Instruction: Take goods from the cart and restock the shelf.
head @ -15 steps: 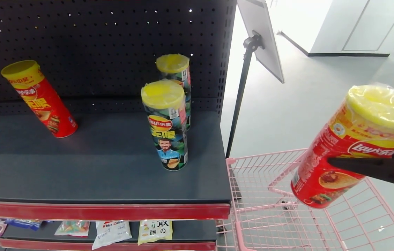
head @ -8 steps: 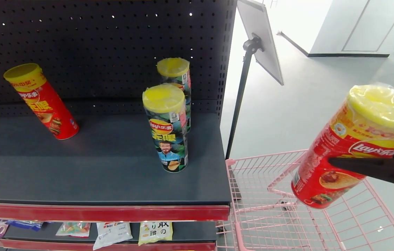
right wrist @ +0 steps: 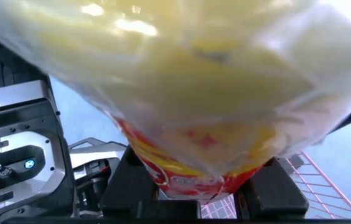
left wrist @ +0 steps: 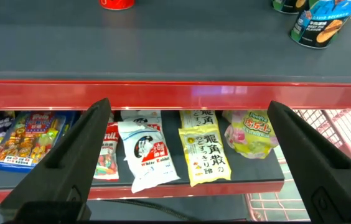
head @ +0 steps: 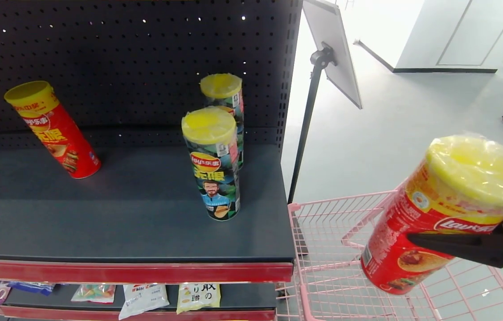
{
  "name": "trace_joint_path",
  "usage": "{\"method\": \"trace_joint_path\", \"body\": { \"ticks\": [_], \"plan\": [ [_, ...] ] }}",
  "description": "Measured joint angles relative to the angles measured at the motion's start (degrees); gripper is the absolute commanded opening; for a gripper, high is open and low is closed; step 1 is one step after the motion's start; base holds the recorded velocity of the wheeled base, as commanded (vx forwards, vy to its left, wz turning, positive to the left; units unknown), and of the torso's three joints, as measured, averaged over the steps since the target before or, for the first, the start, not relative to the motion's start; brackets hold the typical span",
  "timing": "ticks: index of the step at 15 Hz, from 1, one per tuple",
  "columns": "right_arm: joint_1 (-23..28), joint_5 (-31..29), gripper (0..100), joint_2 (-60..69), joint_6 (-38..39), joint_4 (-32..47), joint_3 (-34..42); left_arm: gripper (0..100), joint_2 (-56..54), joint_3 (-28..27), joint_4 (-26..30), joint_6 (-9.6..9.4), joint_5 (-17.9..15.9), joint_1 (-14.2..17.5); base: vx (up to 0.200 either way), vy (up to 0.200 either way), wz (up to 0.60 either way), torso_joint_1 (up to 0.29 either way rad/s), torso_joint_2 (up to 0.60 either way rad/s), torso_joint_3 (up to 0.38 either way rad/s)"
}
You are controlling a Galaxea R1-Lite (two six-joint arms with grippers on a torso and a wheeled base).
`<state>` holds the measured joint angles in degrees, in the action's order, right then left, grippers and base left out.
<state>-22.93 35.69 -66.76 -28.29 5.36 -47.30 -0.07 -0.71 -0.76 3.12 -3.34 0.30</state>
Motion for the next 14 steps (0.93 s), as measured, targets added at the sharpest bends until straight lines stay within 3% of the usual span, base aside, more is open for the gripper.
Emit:
{"method": "trace_joint_path", "body": {
  "ticks": [3,10,14],
  "plan": [
    [-1.2,-1.5,0,-1.4,0.3,0.1,-2.8,100,0.0,0.0,0.0,0.02,0.0,0.0,0.0,0.0,0.0,0.0,0.0,0.0],
    [-9.9,-8.9,0,-3.3,2.2,0.0,-5.5,100,0.0,0.0,0.0,0.11,0.0,0.0,0.0,0.0,0.0,0.0,0.0,0.0],
    [-10.5,-9.4,0,-4.0,2.7,0.0,-6.7,100,0.0,0.0,0.0,0.1,0.0,0.0,0.0,0.2,0.0,0.0,0.0,0.0]
  ]
}}
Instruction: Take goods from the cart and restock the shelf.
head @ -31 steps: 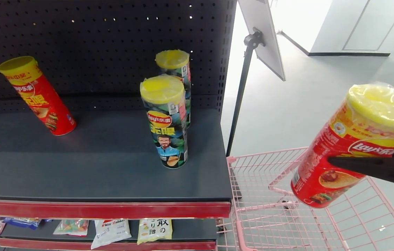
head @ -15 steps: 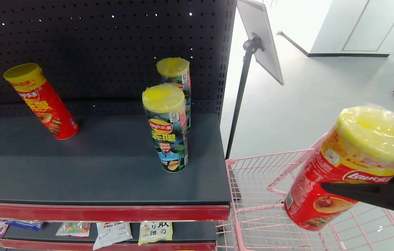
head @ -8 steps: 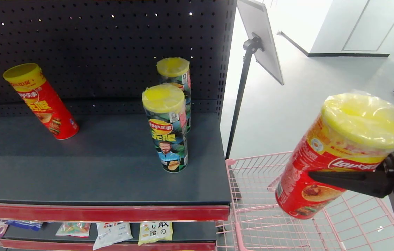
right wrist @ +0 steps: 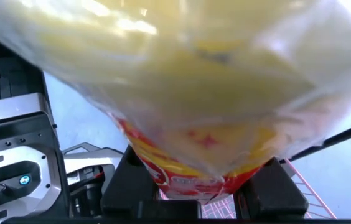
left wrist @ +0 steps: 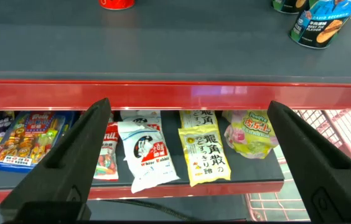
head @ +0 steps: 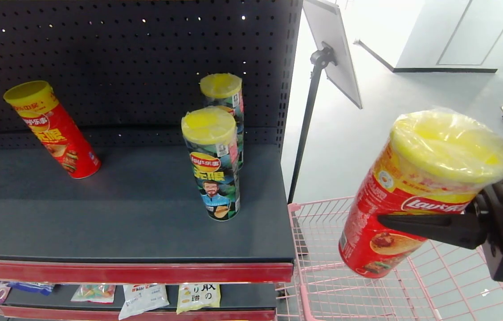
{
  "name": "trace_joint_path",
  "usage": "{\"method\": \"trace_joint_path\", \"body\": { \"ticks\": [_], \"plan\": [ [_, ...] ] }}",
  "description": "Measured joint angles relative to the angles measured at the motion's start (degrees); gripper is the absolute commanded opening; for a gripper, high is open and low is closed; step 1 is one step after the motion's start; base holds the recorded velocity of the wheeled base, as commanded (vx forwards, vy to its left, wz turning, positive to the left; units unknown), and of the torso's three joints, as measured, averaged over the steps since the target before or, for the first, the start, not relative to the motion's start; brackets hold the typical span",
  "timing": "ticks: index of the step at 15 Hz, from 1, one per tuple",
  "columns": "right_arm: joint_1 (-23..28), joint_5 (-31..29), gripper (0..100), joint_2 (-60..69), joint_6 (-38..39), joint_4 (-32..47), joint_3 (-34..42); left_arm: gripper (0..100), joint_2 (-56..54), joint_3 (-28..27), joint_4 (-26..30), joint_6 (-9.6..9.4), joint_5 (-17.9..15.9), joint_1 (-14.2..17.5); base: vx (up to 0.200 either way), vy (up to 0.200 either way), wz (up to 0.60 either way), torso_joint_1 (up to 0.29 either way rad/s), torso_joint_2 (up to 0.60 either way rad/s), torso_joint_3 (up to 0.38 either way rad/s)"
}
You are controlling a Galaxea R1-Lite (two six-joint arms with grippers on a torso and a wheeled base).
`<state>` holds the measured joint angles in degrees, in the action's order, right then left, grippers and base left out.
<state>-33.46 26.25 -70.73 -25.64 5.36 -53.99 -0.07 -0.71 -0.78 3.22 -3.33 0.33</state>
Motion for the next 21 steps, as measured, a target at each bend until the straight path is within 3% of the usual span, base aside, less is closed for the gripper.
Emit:
{"method": "trace_joint_path", "body": {
  "ticks": [3,13,21],
  "plan": [
    [-1.3,-0.1,0,0.2,0.0,0.0,-0.6,100,0.0,0.0,0.0,0.0,0.0,0.0,0.0,0.2,0.0,0.001,0.0,0.004],
    [-12.6,-5.6,0,3.6,2.1,0.4,1.1,100,0.0,0.0,0.0,0.01,0.0,0.0,0.0,0.2,0.0,0.003,0.0,0.002],
    [-13.7,-5.7,0,1.9,2.2,0.2,1.5,100,0.0,0.0,0.0,0.01,0.0,0.0,0.0,0.2,0.0,0.004,0.0,0.002]
  ]
}}
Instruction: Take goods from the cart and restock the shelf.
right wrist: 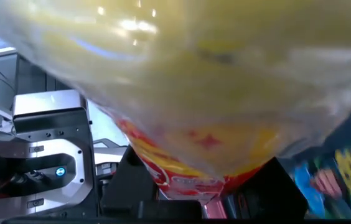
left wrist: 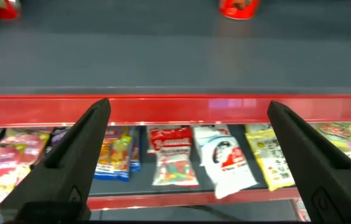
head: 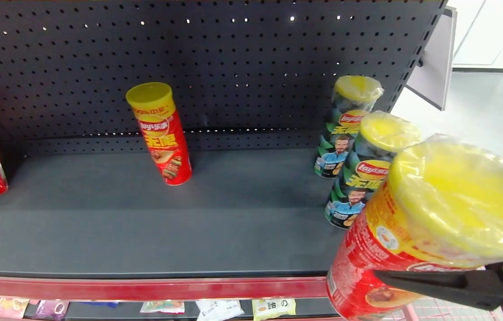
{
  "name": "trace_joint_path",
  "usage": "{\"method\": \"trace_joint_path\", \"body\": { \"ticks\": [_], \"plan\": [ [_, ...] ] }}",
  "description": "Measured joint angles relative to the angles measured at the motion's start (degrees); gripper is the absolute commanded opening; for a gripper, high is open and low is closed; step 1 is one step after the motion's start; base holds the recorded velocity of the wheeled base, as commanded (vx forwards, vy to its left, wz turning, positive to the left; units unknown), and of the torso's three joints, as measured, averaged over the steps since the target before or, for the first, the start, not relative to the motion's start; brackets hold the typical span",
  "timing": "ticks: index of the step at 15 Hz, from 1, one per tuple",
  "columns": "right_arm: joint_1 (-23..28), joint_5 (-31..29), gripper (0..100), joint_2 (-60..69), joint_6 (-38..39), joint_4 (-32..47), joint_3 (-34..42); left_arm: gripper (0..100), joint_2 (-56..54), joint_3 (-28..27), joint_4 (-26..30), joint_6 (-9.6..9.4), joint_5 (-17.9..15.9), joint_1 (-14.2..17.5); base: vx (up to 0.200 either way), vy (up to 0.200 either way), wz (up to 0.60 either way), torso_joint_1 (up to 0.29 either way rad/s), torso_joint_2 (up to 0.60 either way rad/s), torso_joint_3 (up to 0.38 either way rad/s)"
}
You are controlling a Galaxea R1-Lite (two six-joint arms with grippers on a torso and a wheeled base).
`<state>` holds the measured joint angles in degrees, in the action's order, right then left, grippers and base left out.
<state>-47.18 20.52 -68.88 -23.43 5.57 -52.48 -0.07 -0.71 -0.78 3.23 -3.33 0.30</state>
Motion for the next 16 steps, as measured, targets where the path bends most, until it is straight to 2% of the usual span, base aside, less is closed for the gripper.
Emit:
{"method": "trace_joint_path", "body": {
  "ticks": [10,16],
  "plan": [
    [0.1,0.0,0,-2.5,-0.1,-0.4,-0.3,100,0.0,0.0,0.0,-0.01,0.0,0.0,0.0,0.2,0.0,0.001,0.0,0.003],
    [0.1,0.1,0,-2.4,-0.1,-0.4,-0.1,100,0.0,0.0,0.0,0.0,0.0,0.0,0.0,0.0,0.0,0.0,0.0,0.0]
  ]
}}
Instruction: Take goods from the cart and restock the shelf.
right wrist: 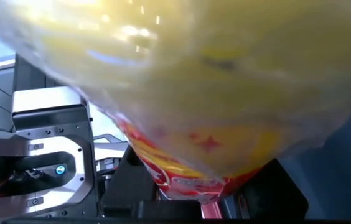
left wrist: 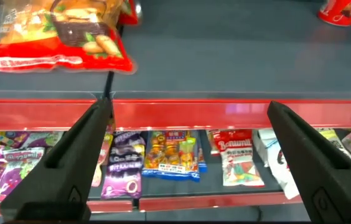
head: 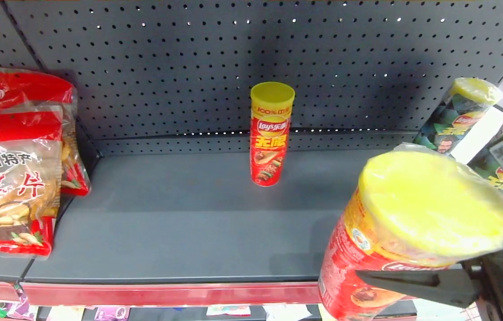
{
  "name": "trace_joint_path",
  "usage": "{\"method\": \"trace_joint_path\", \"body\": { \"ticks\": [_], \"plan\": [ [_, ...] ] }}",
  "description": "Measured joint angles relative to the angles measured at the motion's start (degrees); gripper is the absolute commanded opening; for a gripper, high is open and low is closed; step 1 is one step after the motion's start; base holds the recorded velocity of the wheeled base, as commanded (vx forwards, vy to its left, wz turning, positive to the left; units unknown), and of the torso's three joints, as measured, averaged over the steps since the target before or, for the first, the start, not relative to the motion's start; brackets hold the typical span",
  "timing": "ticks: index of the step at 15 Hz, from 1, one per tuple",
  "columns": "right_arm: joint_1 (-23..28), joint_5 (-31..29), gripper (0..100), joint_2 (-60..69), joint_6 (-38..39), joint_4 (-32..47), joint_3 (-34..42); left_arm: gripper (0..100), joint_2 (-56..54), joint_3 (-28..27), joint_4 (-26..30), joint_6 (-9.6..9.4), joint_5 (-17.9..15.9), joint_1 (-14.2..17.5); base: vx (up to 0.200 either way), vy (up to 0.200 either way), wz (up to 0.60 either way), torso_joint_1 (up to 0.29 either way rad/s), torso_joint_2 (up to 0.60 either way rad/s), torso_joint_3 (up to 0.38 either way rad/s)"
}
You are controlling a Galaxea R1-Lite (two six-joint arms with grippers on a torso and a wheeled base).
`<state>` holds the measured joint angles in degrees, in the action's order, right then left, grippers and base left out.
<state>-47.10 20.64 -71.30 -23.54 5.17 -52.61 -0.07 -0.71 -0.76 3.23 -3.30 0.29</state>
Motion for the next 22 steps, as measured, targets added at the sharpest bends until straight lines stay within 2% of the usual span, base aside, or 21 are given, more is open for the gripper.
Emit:
{"method": "trace_joint_path", "body": {
  "ticks": [13,18,22],
  "plan": [
    [0.4,0.0,0,0.1,0.0,0.0,0.8,100,0.0,0.0,0.0,-0.01,0.0,0.0,0.0,0.0,0.0,0.0,0.0,0.0],
    [0.5,0.0,0,0.4,0.0,0.0,1.3,100,0.0,0.0,0.0,0.07,0.0,0.0,0.2,0.0,0.0,0.003,0.0,0.002],
    [0.6,0.0,0,0.6,0.0,0.0,1.5,100,0.0,0.0,0.0,0.07,0.0,0.0,0.0,0.0,0.0,0.0,0.0,0.0]
  ]
}}
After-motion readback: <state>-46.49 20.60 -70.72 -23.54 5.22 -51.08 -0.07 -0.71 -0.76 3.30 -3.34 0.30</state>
